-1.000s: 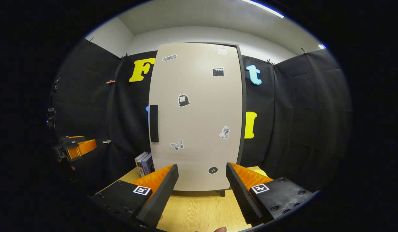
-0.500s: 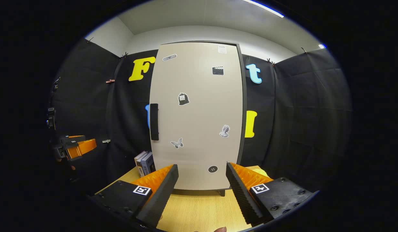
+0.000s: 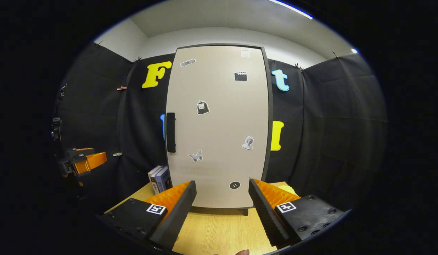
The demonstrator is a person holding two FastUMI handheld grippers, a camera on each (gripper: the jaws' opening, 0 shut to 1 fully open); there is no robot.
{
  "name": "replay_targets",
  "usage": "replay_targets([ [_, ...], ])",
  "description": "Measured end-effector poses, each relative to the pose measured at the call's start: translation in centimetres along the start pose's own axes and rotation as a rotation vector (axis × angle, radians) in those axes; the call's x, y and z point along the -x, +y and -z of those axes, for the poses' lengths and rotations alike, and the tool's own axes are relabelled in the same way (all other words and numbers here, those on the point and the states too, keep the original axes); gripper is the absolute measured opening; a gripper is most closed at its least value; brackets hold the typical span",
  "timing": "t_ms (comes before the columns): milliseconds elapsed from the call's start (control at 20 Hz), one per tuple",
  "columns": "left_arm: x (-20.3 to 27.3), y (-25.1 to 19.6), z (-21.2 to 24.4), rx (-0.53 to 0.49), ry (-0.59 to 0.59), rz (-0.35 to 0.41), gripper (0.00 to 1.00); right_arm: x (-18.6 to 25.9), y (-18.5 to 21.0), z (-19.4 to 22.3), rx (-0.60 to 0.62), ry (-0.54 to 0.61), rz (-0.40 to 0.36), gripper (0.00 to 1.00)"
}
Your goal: Open the cabinet door with the right hand, grasp the bottle in the cabinet with the left hand and place it on the coaster, then close the cabinet door with the right hand.
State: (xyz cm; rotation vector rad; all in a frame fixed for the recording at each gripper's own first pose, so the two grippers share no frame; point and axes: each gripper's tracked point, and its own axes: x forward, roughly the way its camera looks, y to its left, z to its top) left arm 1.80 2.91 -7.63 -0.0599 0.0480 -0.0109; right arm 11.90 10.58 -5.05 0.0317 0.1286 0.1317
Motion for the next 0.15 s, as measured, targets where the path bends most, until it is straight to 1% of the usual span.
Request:
replay_targets([
  [150,-0.06,0.01,0.08,0.0,0.003,0.0,0.95,0.03,0.08,0.1,0.001,0.002,0.001,0.97],
])
